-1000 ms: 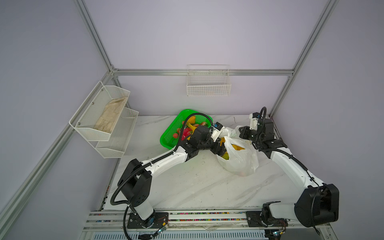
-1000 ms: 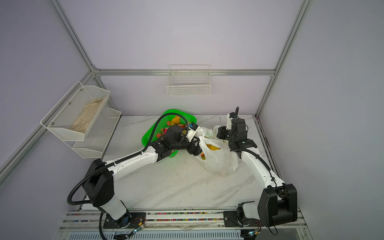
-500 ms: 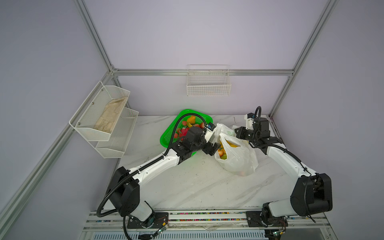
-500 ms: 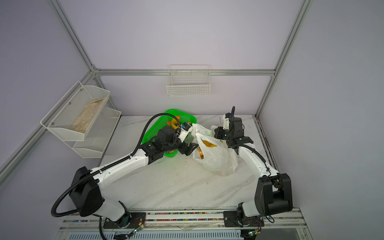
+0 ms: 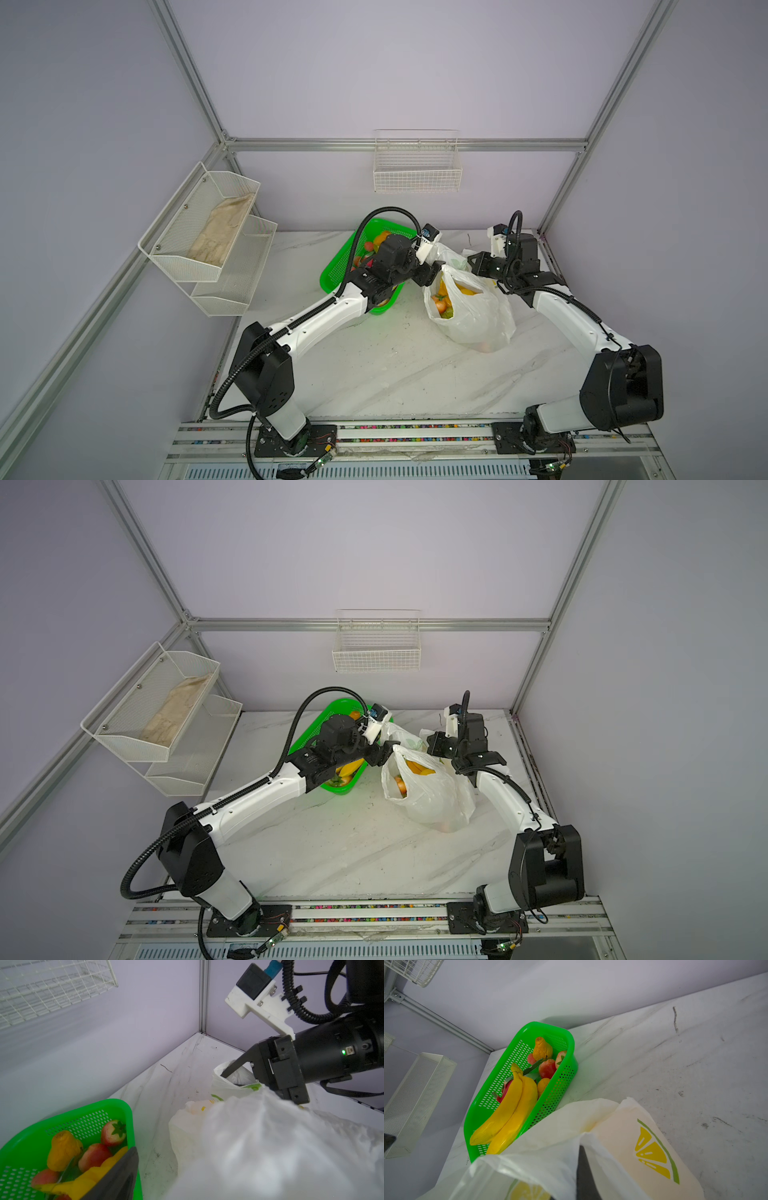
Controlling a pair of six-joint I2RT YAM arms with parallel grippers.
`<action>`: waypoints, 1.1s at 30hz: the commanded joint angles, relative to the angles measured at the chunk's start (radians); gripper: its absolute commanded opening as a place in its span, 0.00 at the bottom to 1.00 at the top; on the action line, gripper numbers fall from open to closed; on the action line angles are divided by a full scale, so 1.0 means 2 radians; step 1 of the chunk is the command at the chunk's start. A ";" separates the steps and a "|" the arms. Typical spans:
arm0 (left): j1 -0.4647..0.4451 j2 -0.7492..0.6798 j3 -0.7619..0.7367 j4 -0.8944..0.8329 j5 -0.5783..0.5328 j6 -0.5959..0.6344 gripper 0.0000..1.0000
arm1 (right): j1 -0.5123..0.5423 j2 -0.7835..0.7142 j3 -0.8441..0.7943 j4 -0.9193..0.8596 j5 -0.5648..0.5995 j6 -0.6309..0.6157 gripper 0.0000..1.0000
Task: Place the fake fruits into the plastic bag and tie a complex knot
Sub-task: 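Raise the left gripper out of the bag while the right gripper holds the bag edge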
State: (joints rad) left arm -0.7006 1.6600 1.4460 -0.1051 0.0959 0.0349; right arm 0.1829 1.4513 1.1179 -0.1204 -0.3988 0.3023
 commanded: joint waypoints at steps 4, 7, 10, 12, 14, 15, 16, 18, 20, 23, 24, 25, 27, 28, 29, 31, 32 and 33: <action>0.008 0.000 0.054 0.038 0.073 -0.016 0.46 | 0.003 0.029 0.048 0.008 -0.021 0.000 0.00; 0.007 -0.025 0.021 0.062 0.082 -0.030 0.28 | 0.013 0.052 0.071 0.010 -0.021 0.002 0.00; 0.007 -0.059 -0.017 0.079 0.067 -0.038 0.07 | 0.028 0.079 0.099 0.008 -0.024 0.003 0.00; 0.007 -0.085 -0.041 0.080 0.056 -0.044 0.00 | 0.041 0.097 0.120 0.003 -0.026 0.002 0.00; 0.007 -0.114 -0.068 0.080 0.053 -0.053 0.00 | 0.060 0.116 0.144 -0.001 -0.028 0.002 0.00; 0.007 -0.133 -0.081 0.081 0.053 -0.059 0.00 | 0.072 0.127 0.157 -0.002 -0.032 0.001 0.00; 0.007 -0.151 -0.093 0.082 0.054 -0.066 0.00 | 0.082 0.139 0.168 -0.002 -0.040 0.001 0.00; 0.006 -0.173 -0.114 0.082 0.062 -0.075 0.00 | 0.095 0.158 0.185 -0.004 -0.058 0.002 0.00; 0.006 -0.186 -0.129 0.084 0.065 -0.086 0.00 | 0.099 0.175 0.199 -0.012 -0.070 0.001 0.02; 0.006 -0.191 -0.143 0.085 0.064 -0.102 0.00 | 0.100 0.189 0.220 -0.036 -0.050 -0.014 0.09; 0.006 -0.190 -0.146 0.083 0.059 -0.106 0.00 | 0.099 0.188 0.224 -0.046 -0.032 -0.022 0.10; 0.006 -0.188 -0.149 0.081 0.049 -0.112 0.00 | 0.099 0.187 0.224 -0.052 -0.015 -0.027 0.11; 0.006 -0.184 -0.153 0.075 0.030 -0.121 0.00 | 0.099 0.185 0.221 -0.054 0.006 -0.031 0.12; 0.006 -0.182 -0.154 0.074 0.027 -0.122 0.00 | 0.099 0.187 0.219 -0.052 0.012 -0.029 0.12; 0.006 -0.180 -0.156 0.074 0.025 -0.122 0.00 | 0.099 0.189 0.219 -0.049 0.014 -0.027 0.12; 0.006 -0.176 -0.156 0.071 0.013 -0.136 0.00 | 0.099 0.201 0.224 -0.046 0.008 -0.023 0.10; 0.006 -0.175 -0.157 0.070 0.006 -0.138 0.00 | 0.099 0.206 0.229 -0.042 0.001 -0.019 0.09; 0.006 -0.174 -0.156 0.067 -0.007 -0.139 0.00 | 0.100 0.212 0.231 -0.033 -0.006 -0.011 0.08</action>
State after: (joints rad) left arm -0.6876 1.3155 1.1645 -0.0074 0.1375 -0.2028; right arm 0.3859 1.8359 1.5501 -0.1947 -0.4240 0.2752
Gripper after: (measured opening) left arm 0.048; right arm 0.085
